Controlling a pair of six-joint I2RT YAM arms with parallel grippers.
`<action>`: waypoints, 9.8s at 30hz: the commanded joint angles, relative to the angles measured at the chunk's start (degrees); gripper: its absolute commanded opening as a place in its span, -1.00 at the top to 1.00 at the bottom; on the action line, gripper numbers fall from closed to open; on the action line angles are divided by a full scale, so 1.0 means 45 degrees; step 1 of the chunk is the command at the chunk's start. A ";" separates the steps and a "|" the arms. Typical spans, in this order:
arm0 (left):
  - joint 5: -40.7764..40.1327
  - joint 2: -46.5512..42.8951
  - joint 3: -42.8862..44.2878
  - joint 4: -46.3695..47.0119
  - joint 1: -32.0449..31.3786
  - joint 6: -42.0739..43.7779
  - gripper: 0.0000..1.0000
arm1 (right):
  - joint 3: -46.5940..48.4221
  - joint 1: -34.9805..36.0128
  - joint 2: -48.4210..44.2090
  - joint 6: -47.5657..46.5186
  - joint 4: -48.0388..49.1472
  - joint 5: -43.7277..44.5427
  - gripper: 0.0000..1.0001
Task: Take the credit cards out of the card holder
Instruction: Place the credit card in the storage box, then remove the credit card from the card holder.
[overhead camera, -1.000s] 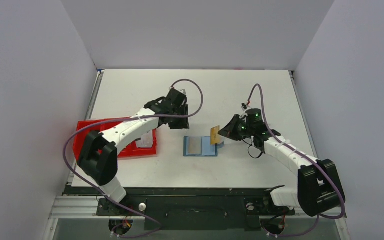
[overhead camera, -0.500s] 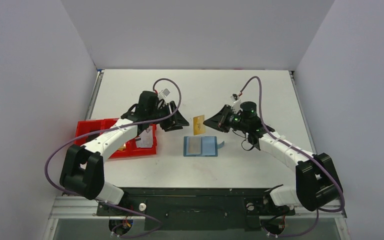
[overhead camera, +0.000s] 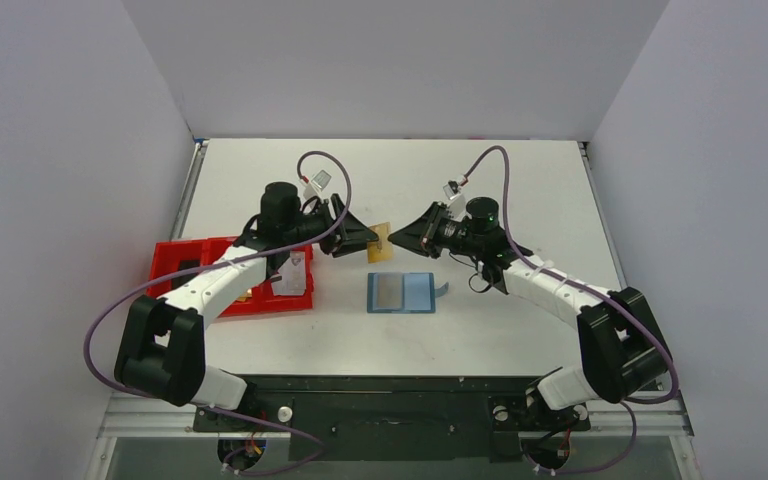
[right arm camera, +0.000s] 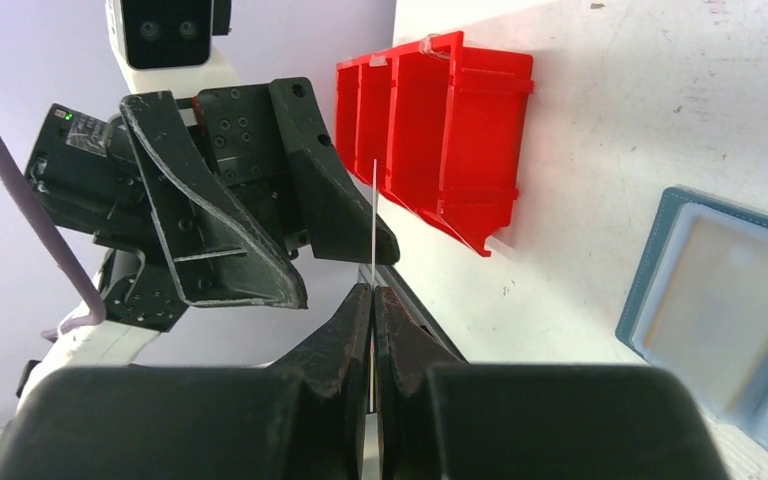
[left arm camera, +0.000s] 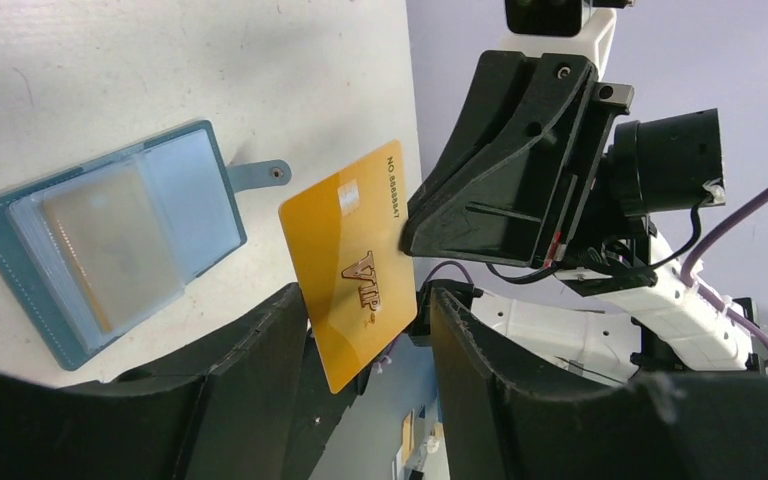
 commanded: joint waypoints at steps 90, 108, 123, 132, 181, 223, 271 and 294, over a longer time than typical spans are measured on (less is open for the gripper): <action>-1.3708 -0.1786 0.1003 -0.9210 0.5964 0.7076 0.17 | 0.0217 0.0365 -0.2873 -0.6484 -0.7463 0.3702 -0.10; -1.0065 -0.3694 0.0928 -0.8781 0.3393 0.6486 0.14 | 0.0737 0.1602 -0.1627 -0.6107 -0.7408 0.5230 -0.10; -0.7544 -0.2939 -0.0133 -0.5958 -0.0829 0.4115 0.05 | 0.2903 0.3832 0.2251 -0.5714 -0.7742 0.8991 -0.09; -0.7227 -0.2457 -0.0491 -0.5116 -0.1367 0.3891 0.05 | 0.3689 0.4460 0.3958 -0.5517 -0.8408 1.0094 -0.08; -0.7307 0.1012 0.0625 -0.3820 -0.3487 0.3325 0.37 | 0.0339 0.2898 0.4624 -0.5299 -0.4541 0.6355 1.00; -0.7405 0.3371 0.0433 -0.2770 -0.3621 0.3236 1.00 | 0.1860 0.2040 0.1116 -0.5574 -0.7061 0.6600 0.32; -0.6245 0.5904 0.3543 -0.1896 -0.4856 0.2946 -0.03 | -0.0080 0.1271 -0.2126 -0.5876 -0.9000 0.9111 0.30; -0.7457 0.2714 0.2374 -0.3492 -0.3476 0.3902 -0.11 | 0.1426 0.1797 -0.1123 -0.5856 -0.8969 0.8110 0.30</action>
